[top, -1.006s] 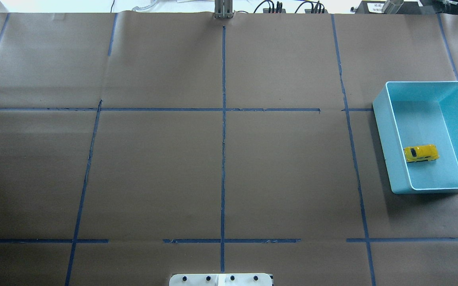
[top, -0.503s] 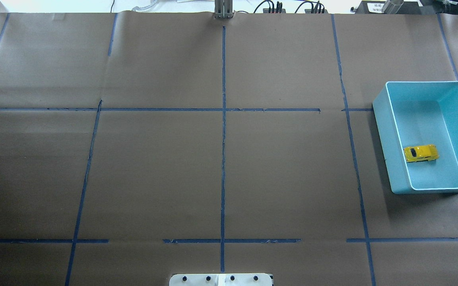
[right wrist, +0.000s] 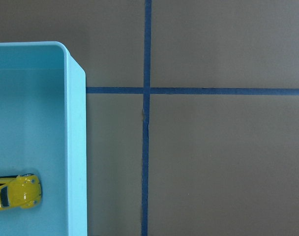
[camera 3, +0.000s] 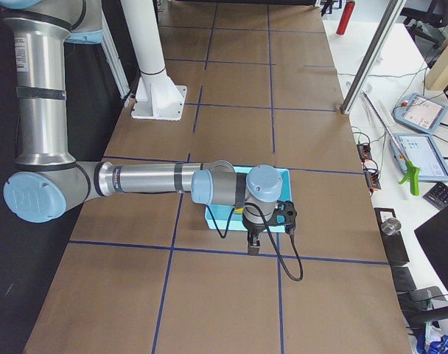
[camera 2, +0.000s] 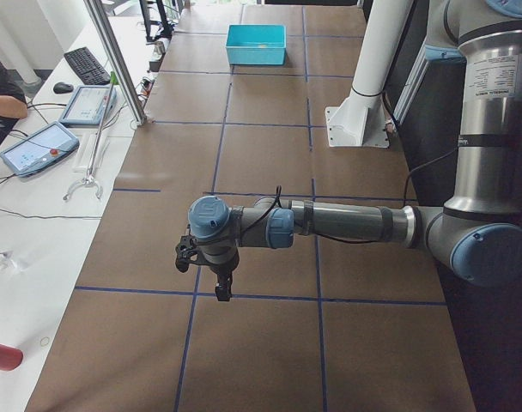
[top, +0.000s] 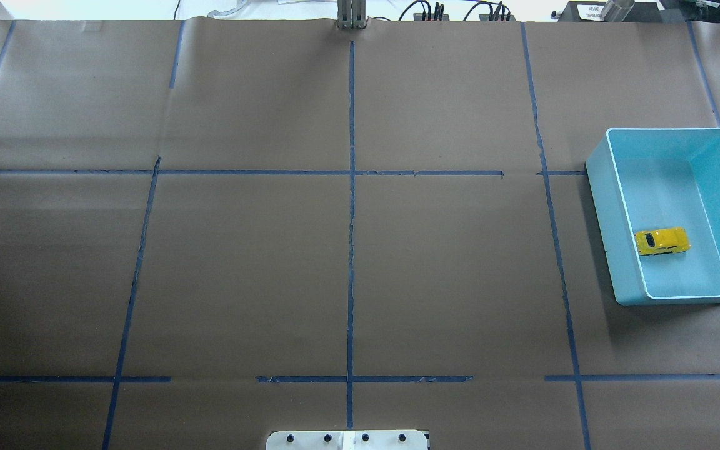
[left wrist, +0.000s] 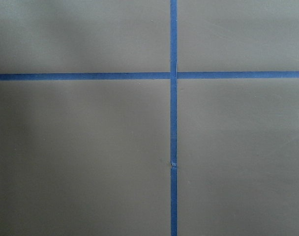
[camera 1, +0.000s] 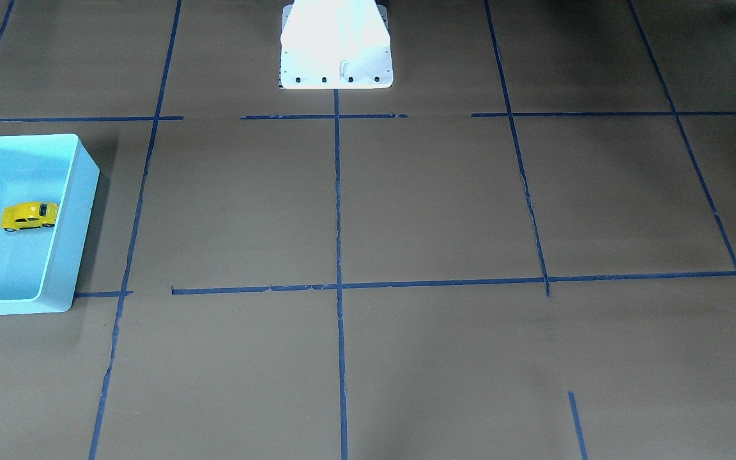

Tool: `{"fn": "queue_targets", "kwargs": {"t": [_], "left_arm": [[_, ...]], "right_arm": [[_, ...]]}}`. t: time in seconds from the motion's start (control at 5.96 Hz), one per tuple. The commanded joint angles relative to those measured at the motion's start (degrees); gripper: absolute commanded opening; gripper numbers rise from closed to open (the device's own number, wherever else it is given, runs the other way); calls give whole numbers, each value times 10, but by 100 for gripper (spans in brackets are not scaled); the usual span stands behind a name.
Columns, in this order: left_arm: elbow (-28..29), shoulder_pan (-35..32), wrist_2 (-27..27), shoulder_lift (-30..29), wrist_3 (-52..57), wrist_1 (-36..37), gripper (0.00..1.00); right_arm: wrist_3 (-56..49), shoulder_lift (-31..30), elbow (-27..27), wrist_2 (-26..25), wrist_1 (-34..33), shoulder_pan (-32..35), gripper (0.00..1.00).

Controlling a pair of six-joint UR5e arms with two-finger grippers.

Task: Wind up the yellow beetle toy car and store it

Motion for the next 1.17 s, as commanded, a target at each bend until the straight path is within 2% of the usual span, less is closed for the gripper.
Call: {"fn": "queue_targets", "kwargs": {"t": [0.0,0.17,1.01], "left_arm": [[0,0,-1,0,0,0,100],[-1,0,-1,0,0,0,100],[0,0,-1,0,0,0,100]], "right_arm": [[-17,-11,1,-7,25,1,100],[-12,-20,-9,-7,65,1,100],[-4,-20,-29,17,61,1,100]]}}
